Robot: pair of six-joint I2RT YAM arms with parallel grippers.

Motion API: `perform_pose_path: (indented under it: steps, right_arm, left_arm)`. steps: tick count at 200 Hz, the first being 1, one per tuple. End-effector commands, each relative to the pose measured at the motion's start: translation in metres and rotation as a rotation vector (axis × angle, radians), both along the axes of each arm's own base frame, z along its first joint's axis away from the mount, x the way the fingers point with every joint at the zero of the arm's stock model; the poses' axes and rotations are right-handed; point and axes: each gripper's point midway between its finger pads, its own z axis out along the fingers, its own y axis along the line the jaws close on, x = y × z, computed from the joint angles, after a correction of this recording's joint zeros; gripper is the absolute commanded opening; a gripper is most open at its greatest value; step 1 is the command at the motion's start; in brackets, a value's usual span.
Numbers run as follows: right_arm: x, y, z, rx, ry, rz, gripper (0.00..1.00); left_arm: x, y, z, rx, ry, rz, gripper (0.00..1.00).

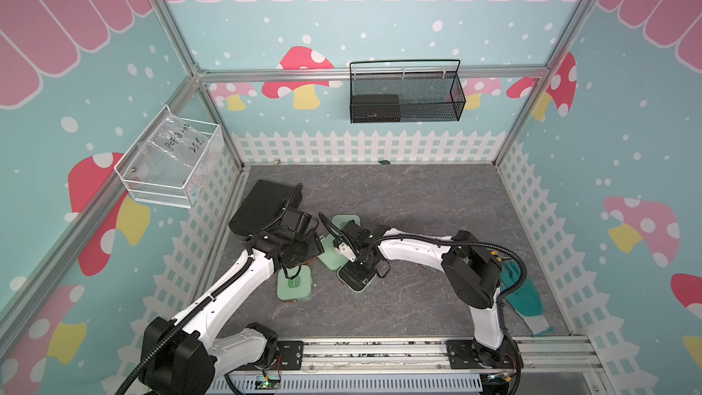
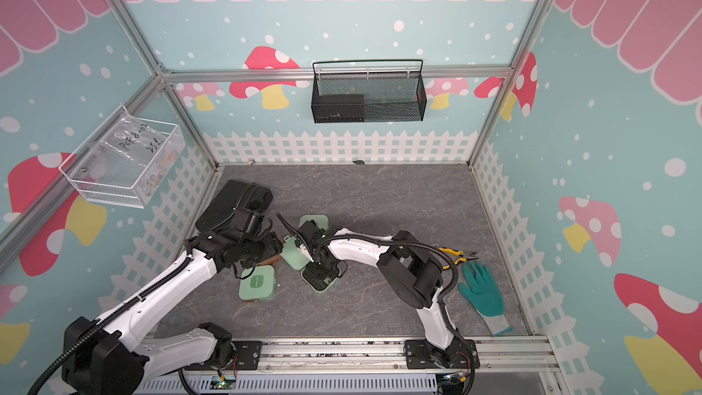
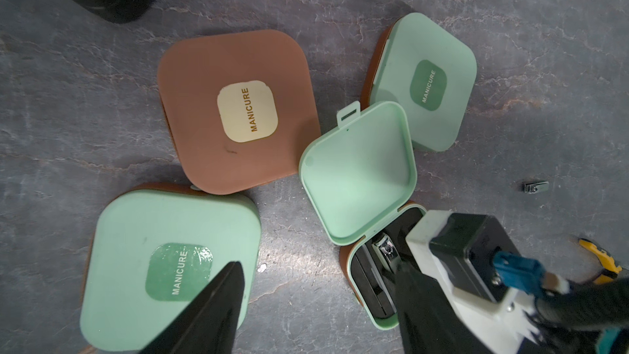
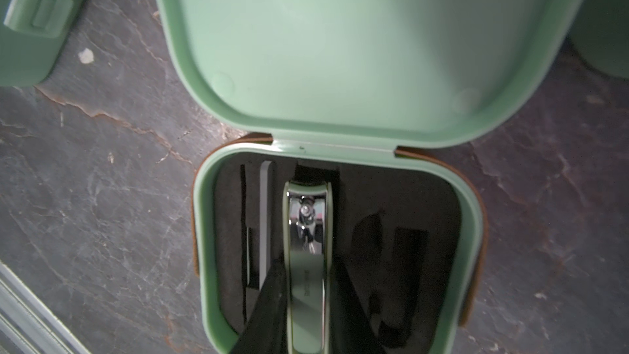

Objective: Organize nail clipper sets
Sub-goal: Place the nail clipper in the storage box.

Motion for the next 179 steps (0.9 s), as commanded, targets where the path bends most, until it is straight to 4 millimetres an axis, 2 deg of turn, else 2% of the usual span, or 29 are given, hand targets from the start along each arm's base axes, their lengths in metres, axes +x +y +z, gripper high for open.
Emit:
perform_pose_path:
  steps: [1, 45, 75, 93, 140, 179]
  right_arm:
    - [-0.004, -0.008, -0.025, -0.080, 0.028, -0.004, 0.01]
    - [0.004, 0.000, -0.024, -0.071, 0.012, -0.035, 0.01]
    - [0.006, -0.008, -0.035, -0.108, 0.005, -0.067, 0.01]
    - [0.002, -0.020, -0.050, -0.160, 0.008, -0.081, 0.00]
    - [-0.011, -0.070, -0.090, -0.374, 0.011, -0.107, 0.00]
    - [-0.021, -0.084, -0.114, -0.451, 0.031, -0.102, 0.00]
  left_arm:
    - [-0.001, 0.001, -0.003, -0.002, 0.005, 0.001, 0.73]
    - [-0.002, 0.002, -0.005, -0.003, 0.007, 0.001, 0.73]
    - [-0.002, 0.000, -0.010, -0.011, 0.016, -0.002, 0.73]
    - [-0.003, -0.002, -0.013, -0.016, 0.022, -0.007, 0.73]
    - [-0.005, -0.002, -0.018, -0.016, 0.034, -0.010, 0.73]
    - [-0.006, -0.002, -0.023, -0.020, 0.039, -0.008, 0.73]
